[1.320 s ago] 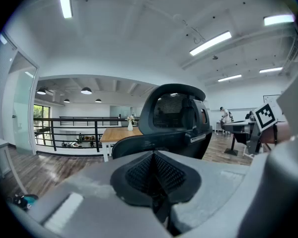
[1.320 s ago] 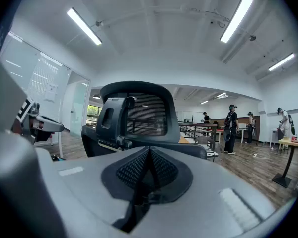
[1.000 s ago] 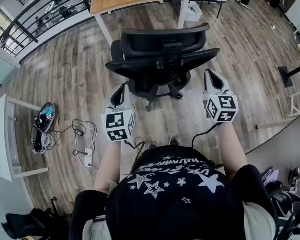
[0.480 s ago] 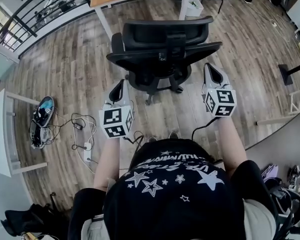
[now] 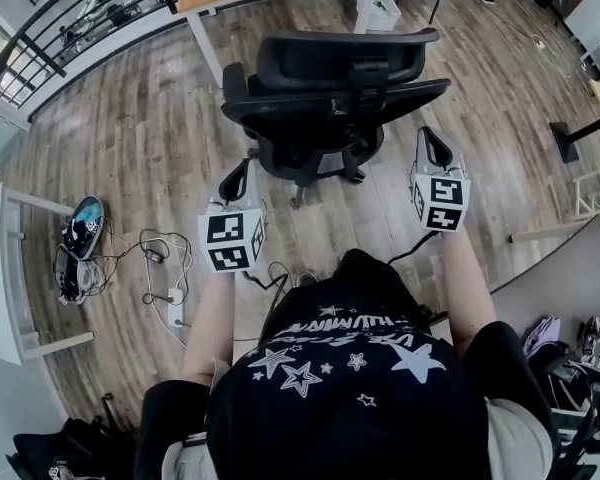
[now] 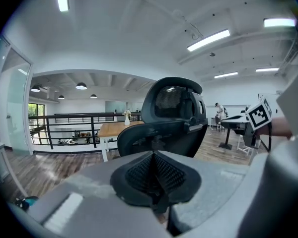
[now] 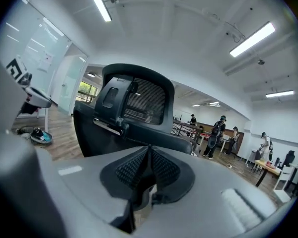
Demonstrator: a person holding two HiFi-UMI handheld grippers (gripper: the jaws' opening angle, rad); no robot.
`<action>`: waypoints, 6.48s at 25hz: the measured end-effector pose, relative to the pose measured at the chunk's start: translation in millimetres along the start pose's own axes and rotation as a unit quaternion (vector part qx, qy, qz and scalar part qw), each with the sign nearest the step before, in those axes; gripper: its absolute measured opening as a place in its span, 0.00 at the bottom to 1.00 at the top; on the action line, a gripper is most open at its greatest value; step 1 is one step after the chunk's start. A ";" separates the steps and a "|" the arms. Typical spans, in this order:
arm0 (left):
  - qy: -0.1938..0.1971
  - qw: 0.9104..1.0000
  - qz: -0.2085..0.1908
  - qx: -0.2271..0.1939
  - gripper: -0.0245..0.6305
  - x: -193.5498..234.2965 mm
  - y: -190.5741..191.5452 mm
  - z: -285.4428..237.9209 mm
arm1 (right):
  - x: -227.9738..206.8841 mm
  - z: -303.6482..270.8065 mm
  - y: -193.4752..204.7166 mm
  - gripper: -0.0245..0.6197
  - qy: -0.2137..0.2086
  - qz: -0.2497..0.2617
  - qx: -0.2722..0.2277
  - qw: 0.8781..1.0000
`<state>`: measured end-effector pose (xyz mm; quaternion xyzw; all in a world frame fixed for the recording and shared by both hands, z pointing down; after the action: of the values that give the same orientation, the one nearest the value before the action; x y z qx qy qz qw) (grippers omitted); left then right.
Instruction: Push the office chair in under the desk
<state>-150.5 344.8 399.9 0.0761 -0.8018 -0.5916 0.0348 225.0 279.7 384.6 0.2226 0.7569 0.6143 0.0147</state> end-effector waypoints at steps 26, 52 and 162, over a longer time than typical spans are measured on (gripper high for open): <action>-0.073 0.920 -0.386 -0.018 0.63 -14.9 -26.6 -94.9 | -30.1 -84.9 -0.4 0.63 0.048 0.247 0.075 0.965; -0.140 0.857 -0.495 0.021 0.49 -16.7 -39.7 -163.9 | -60.0 -146.9 -2.3 0.50 0.092 0.344 0.088 0.930; -0.165 0.830 -0.524 0.094 0.52 270.6 -238.9 -848.3 | -175.9 -883.6 -164.7 0.41 0.065 0.421 0.106 0.898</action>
<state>-274.3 -568.6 415.1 0.3891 -0.6872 -0.4469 -0.4204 69.5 -622.7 402.5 0.4805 0.6521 0.4925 -0.3183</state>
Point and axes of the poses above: the fingertips, and each gripper's own axes: z backward along the fingers, x to its left, y out of its underside, the point moved 10 cm from there along z, backward along the fingers, and after that the axes turned 6 degrees about -y, right-handed, at the moved point
